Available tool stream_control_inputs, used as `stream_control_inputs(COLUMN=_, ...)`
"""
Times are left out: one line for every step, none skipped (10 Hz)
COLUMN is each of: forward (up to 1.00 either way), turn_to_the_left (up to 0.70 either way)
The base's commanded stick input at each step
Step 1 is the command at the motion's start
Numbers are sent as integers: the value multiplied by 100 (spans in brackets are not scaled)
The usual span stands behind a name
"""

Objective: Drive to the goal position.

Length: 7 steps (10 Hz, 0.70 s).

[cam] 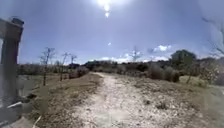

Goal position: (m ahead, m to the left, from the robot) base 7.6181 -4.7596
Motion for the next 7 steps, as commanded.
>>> stream_control_inputs(forward=50, turn_to_the_left=0)
stream_control_inputs(forward=50, turn_to_the_left=0)
stream_control_inputs(forward=45, turn_to_the_left=0)
stream_control_inputs(forward=18, turn_to_the_left=0)
stream_control_inputs(forward=0, turn_to_the_left=0)
stream_control_inputs(forward=0, turn_to_the_left=0)
stream_control_inputs(forward=0, turn_to_the_left=0)
